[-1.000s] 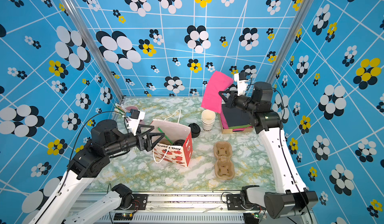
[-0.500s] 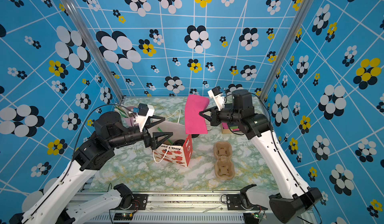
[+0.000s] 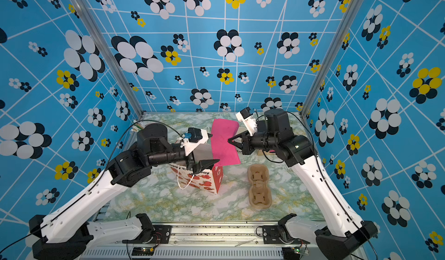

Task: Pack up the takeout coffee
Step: 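Grasp the pink napkin from the right gripper with the left gripper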

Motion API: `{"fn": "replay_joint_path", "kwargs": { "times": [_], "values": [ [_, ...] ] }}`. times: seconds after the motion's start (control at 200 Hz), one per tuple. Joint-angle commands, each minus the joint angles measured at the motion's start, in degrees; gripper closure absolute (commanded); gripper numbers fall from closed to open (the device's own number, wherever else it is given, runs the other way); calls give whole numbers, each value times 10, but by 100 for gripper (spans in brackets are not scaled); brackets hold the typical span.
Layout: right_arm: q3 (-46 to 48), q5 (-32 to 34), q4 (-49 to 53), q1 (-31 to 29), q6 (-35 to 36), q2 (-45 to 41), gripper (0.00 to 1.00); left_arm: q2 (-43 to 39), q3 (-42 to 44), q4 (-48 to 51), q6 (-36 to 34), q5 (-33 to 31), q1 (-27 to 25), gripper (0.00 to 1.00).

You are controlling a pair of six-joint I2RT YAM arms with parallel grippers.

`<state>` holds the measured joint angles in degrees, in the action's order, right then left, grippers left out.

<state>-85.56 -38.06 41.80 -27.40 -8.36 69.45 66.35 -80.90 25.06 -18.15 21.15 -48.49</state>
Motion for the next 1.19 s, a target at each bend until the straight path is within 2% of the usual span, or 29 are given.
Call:
{"fn": "replay_joint_path", "kwargs": {
  "times": [0.0,0.25,0.535,0.795,1.189],
  "values": [
    [-14,-7,12,-8,-6,-10,100,21,-32,13,-53,-12,-6,4],
    [-10,-28,-4,-15,-25,-19,100,66,-59,35,-86,11,-10,5],
    [-5,-53,-12,-18,-35,-29,100,92,-63,53,-109,4,-11,13],
    [10,-74,-10,-24,-36,-31,100,102,-70,53,-114,0,-10,14],
    [3,-85,30,-26,-5,-20,100,106,-69,79,-130,66,-2,22]
  ]
}}
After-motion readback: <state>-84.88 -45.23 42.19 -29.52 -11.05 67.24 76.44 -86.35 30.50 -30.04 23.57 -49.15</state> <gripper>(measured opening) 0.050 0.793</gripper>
